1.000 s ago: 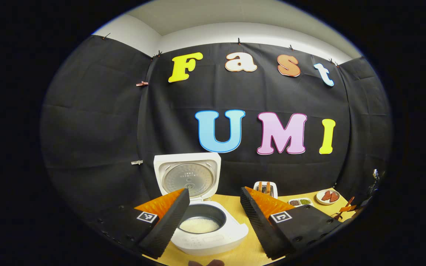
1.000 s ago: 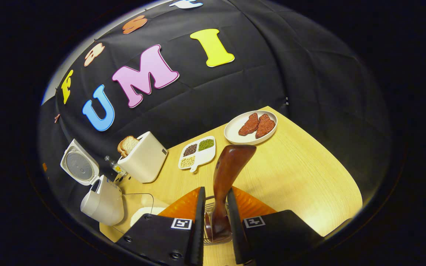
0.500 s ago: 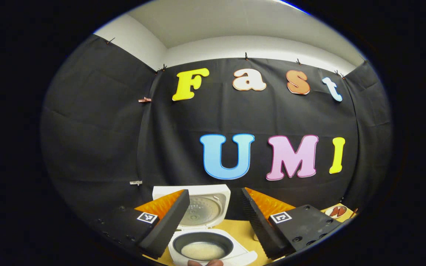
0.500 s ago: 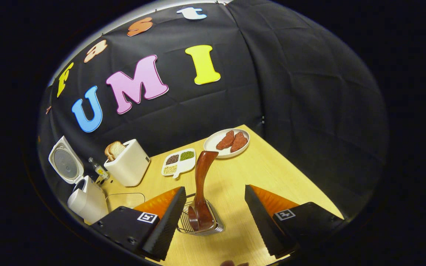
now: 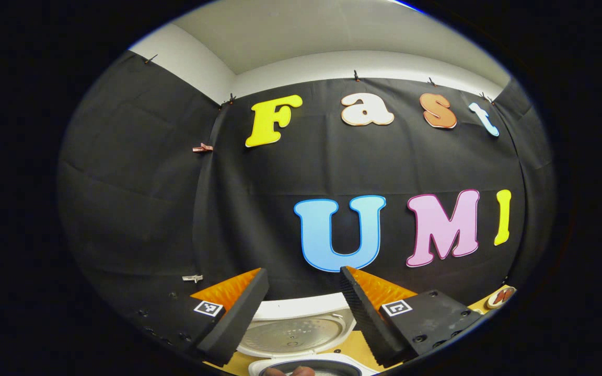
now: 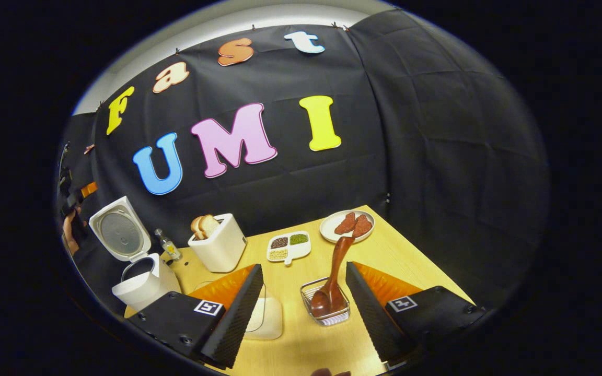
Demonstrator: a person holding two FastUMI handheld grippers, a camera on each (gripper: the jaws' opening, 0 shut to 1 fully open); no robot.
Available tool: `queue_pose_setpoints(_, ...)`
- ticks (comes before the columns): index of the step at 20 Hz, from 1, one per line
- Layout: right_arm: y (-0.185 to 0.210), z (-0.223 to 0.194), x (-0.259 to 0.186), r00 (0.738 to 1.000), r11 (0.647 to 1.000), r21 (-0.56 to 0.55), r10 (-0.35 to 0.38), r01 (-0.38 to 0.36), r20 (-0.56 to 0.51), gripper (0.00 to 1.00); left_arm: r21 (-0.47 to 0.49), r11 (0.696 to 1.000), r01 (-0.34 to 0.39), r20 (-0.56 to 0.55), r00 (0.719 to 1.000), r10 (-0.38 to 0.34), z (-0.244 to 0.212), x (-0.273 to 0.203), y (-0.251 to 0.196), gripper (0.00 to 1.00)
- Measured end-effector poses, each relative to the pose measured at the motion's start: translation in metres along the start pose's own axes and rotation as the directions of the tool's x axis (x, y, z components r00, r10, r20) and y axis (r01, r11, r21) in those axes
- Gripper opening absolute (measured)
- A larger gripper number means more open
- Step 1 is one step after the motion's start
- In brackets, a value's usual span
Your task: Close the left gripper, press the button to open the rice cooker; take a wooden spoon from the chopstick holder with the right hand, scoop a spoonful of rice and pour it into the rice cooker, then put the wooden spoon back into the chopstick holder.
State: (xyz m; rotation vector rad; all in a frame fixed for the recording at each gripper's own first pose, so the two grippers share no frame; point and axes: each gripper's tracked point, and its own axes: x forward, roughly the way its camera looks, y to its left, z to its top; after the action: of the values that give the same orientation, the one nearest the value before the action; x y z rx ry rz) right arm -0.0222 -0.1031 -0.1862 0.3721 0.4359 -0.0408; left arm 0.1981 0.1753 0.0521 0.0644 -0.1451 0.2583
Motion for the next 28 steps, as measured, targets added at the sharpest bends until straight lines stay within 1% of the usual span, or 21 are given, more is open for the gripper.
queue_pose_setpoints(3,0.024,0.006,-0.021,1.000,1.000,-0.002,0.004,-0.004,0.021,0.98,0.018,1.000,0.006,-0.013,1.000,-0.006,-0.018,0.031,0.007,0.94)
queue_pose_setpoints(8,0.055,-0.005,-0.050,1.000,1.000,-0.010,-0.001,0.001,0.025,0.98,0.029,1.000,0.009,-0.049,0.999,-0.008,-0.047,0.066,0.017,0.94)
queue_pose_setpoints(10,0.058,-0.018,-0.053,1.000,1.000,-0.024,-0.011,0.011,0.000,0.98,0.035,0.999,0.003,-0.075,0.997,0.000,-0.059,0.076,0.022,0.94)
queue_pose_setpoints(13,0.064,-0.023,-0.052,1.000,1.000,0.000,-0.012,0.012,-0.020,0.98,0.027,1.000,-0.010,-0.141,0.990,0.014,-0.080,0.079,0.025,0.94)
queue_pose_setpoints(14,0.066,-0.022,-0.051,1.000,1.000,0.003,-0.008,0.008,-0.019,0.99,0.031,1.000,-0.007,-0.140,0.990,0.011,-0.079,0.079,0.025,0.98)
queue_pose_setpoints(15,0.067,-0.020,-0.050,1.000,1.000,-0.001,-0.006,0.006,-0.015,0.98,0.035,0.999,-0.005,-0.154,0.988,0.010,-0.080,0.078,0.023,0.99)
queue_pose_setpoints(16,0.069,-0.018,-0.049,1.000,1.000,-0.007,0.001,-0.001,-0.014,0.98,0.025,1.000,-0.008,-0.164,0.986,0.012,-0.079,0.073,0.024,0.97)
queue_pose_setpoints(19,0.073,-0.012,-0.045,1.000,0.999,-0.019,0.027,-0.027,-0.010,0.98,-0.002,1.000,-0.013,-0.197,0.980,0.012,-0.082,0.055,0.017,0.98)
queue_pose_setpoints(22,0.071,-0.010,-0.042,0.999,0.999,-0.011,0.050,-0.050,-0.014,0.98,-0.011,1.000,-0.016,-0.239,0.971,0.012,-0.084,0.023,0.007,0.99)
queue_pose_setpoints(24,0.072,-0.008,-0.042,0.998,0.998,-0.005,0.059,-0.059,-0.015,0.98,-0.020,1.000,-0.014,-0.277,0.961,0.008,-0.089,0.000,-0.002,0.98)
queue_pose_setpoints(28,0.059,-0.011,-0.043,0.996,0.997,-0.009,0.078,-0.079,-0.039,0.98,-0.029,0.999,-0.031,-0.370,0.929,0.018,-0.107,-0.044,-0.019,0.99)
